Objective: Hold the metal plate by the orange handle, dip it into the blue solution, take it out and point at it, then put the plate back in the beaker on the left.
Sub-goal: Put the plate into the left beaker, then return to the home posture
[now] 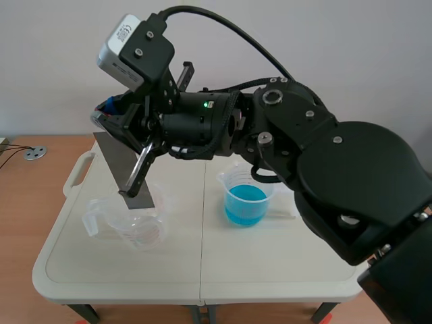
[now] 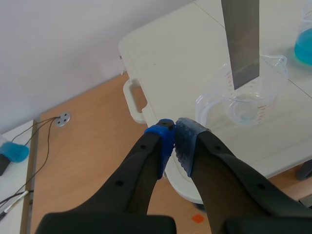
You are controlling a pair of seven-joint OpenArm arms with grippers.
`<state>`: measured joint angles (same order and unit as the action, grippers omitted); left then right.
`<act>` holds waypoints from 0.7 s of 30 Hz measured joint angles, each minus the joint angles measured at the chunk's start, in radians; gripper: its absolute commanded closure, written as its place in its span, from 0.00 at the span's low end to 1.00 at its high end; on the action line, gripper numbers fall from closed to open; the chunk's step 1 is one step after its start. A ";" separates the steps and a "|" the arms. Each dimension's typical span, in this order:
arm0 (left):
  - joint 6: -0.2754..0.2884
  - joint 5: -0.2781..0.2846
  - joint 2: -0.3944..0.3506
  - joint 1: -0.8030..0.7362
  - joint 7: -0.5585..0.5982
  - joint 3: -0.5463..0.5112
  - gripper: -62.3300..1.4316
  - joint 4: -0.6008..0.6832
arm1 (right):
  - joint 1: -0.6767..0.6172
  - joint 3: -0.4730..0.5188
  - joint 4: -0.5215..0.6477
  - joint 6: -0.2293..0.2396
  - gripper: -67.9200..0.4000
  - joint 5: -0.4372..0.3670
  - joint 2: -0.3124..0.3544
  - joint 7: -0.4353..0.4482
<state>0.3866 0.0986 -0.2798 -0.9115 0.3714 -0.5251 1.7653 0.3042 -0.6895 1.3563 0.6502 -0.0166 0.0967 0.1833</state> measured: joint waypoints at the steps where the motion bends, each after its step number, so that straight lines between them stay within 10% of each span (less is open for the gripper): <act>1: 0.000 0.000 0.000 0.000 0.000 0.000 0.90 0.000 | 0.000 0.000 -0.013 0.000 0.98 0.003 0.000 0.004; 21: 0.000 0.000 0.000 0.000 0.000 0.000 0.90 0.000 | 0.000 -0.030 -0.146 -0.003 0.98 0.028 0.000 0.064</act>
<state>0.3866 0.0986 -0.2798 -0.9112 0.3714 -0.5251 1.7653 0.3042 -0.7197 1.2102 0.6472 0.0116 0.0967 0.2478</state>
